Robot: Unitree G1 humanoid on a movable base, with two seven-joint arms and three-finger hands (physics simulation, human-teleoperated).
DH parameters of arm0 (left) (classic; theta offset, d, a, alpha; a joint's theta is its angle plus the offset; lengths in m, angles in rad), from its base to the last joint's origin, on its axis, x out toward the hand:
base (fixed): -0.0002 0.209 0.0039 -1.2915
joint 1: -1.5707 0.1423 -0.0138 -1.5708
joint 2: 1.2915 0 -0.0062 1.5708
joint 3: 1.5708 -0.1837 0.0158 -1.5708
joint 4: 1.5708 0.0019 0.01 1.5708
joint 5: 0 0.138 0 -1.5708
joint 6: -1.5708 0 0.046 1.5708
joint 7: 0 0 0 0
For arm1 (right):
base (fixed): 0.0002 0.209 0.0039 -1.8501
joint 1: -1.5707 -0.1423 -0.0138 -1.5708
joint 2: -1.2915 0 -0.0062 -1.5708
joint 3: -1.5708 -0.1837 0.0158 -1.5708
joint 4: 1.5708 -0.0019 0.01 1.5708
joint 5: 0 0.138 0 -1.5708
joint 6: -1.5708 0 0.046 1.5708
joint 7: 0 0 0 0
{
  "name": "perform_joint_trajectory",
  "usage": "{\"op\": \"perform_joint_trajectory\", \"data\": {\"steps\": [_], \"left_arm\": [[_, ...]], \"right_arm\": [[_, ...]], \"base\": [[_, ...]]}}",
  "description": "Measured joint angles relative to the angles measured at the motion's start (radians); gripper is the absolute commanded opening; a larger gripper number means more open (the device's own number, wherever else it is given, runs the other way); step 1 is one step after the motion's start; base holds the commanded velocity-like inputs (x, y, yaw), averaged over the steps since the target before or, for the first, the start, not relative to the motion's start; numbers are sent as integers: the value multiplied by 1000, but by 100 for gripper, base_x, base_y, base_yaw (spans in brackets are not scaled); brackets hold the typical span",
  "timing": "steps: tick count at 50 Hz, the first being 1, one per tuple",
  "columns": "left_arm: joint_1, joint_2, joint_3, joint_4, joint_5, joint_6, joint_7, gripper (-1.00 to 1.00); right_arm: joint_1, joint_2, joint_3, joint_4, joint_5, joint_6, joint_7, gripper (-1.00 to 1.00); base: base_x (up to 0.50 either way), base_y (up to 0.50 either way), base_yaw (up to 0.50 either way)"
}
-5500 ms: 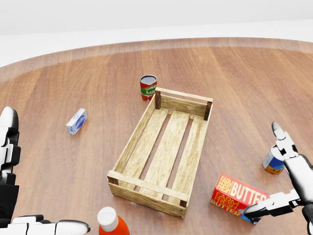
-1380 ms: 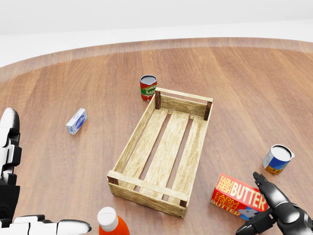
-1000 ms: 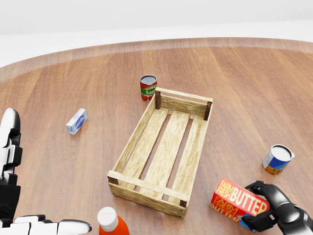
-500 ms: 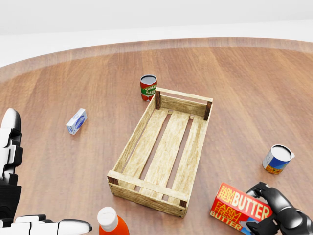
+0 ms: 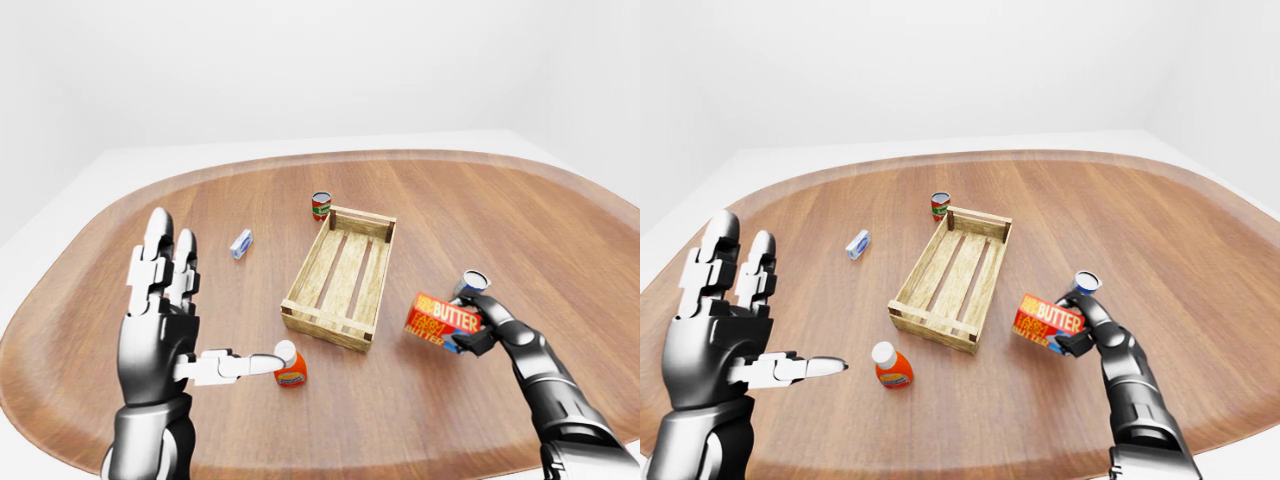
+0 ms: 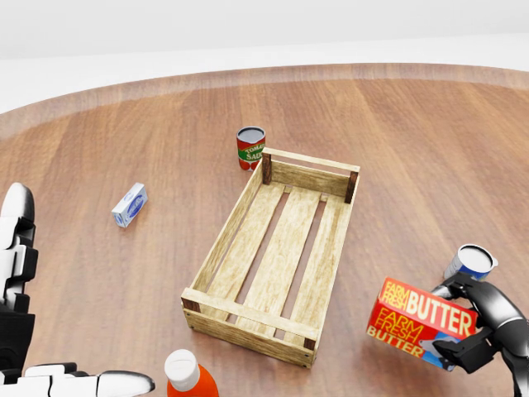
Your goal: Pick up the butter and put it in the tray.
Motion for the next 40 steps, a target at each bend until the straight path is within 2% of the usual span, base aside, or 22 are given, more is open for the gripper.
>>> {"op": "perform_joint_trajectory", "data": {"steps": [9, 17, 30, 40], "left_arm": [[-2, 0, 3, 2, -1, 0, 0, 100], [-6, 0, 6, 6, -2, 0, 0, 100], [-17, 2, 14, 17, -6, 0, 1, 100], [-18, 2, 18, 18, -9, 0, 0, 100]], "right_arm": [[-10, 6, -20, -164, -16, 0, 20, -100], [-79, 34, -10, -242, -50, 0, 10, -100], [-286, 107, 48, -92, -92, 0, -55, -100], [-387, 154, 78, 13, -103, 0, -98, -100]], "base": [[0, 0, 0], [0, 0, 0], [0, 0, 0], [0, 0, 0]]}}
